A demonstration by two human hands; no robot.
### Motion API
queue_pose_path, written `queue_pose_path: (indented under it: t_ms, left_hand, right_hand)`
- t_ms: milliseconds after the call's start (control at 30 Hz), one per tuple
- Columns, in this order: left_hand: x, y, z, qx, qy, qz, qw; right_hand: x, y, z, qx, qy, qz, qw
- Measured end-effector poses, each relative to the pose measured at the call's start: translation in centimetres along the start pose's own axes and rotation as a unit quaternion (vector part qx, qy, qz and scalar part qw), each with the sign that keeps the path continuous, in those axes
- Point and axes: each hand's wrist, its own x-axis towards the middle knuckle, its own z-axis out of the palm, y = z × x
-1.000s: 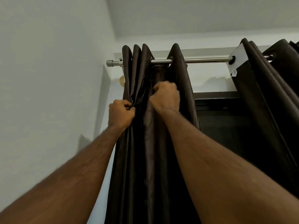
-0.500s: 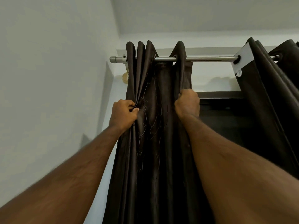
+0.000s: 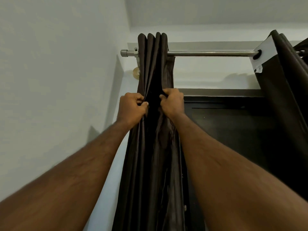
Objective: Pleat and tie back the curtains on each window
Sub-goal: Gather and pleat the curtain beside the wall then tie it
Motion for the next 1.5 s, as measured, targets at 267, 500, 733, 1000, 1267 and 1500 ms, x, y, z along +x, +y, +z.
queue_pose_path:
  t_ms: [267,500,733,1000,1267,1500]
  left_hand:
    - [-4.8,0.2,1.4,-0.003,-0.059,-0.030,0.998]
    - [-12.5,-0.3,0.2,-0.010,-0.086,-0.081,0.993]
    - [-26.2,0.2,-1.5,-0.037,-0.080,-0.175,0.981]
    - [-44.5,1.1,-5.8,-0.034,-0.141,-0.318,0.937]
    - [-50.7,2.6,-8.9,-0.073,-0.170,-0.385,0.904]
    - [-56.2,4.4,-12.1,-0.104,-0.115,-0.427,0.891]
  right_hand:
    - [-5.3,-0.8,-0.4,0.032,-0.048,-0.009,0.998]
    - [-12.7,2.2,0.9,-0.037,-0.070,-0.101,0.992]
    - [-25.1,6.5,1.5,0.001,-0.044,-0.063,0.997]
    - [-44.4,10.1,1.1,0.004,-0.156,0.016,0.988]
    - [-53.8,10.6,0.0,0.020,-0.190,0.123,0.974]
    - [-59.3,8.2,-2.5,0.056,-0.201,0.175,0.962]
